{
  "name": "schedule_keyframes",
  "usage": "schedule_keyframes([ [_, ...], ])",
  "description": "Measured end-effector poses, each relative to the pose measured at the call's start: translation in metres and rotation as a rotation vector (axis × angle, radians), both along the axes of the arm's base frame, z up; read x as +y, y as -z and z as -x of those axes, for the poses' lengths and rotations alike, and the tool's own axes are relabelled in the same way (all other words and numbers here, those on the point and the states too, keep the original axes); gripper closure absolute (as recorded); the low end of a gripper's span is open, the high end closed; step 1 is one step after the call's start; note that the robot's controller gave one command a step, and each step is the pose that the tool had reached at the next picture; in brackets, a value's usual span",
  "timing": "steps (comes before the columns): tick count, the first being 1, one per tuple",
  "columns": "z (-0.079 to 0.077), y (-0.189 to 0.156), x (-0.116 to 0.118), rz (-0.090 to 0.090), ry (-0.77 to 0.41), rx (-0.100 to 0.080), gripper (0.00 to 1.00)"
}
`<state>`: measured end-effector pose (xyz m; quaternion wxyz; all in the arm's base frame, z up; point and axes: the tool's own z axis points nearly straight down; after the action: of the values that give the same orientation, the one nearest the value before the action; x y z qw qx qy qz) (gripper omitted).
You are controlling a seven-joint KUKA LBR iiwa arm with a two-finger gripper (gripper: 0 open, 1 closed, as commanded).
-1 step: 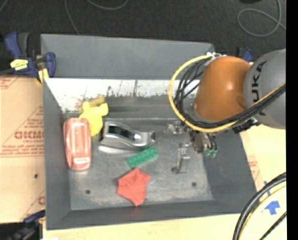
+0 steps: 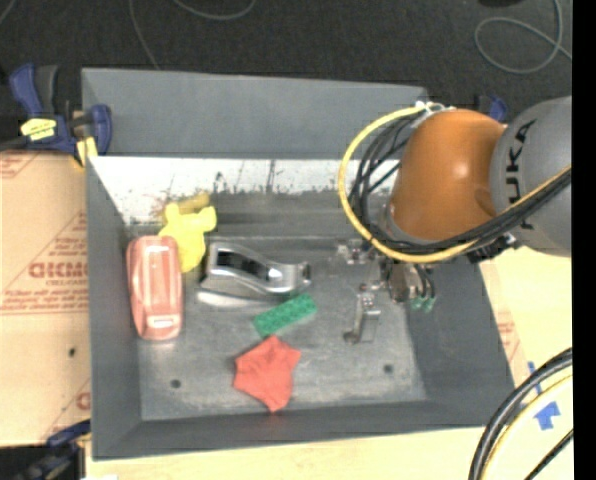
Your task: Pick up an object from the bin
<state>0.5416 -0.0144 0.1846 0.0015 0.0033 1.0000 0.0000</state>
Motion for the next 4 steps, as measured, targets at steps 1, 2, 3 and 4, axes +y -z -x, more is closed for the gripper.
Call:
schedule_keyframes([
  [1, -0.006, 0.023, 0.036, 0.001, 0.007, -0.001, 0.00],
  [2, -0.004, 0.035, 0.055, -0.001, -0.003, 0.000, 0.00],
  [3, 0.034, 0.003, 0.023, -0.001, -0.160, 0.005, 0.00],
  [4, 0.032, 0.016, 0.017, 0.004, -0.171, -0.012, 0.00],
])
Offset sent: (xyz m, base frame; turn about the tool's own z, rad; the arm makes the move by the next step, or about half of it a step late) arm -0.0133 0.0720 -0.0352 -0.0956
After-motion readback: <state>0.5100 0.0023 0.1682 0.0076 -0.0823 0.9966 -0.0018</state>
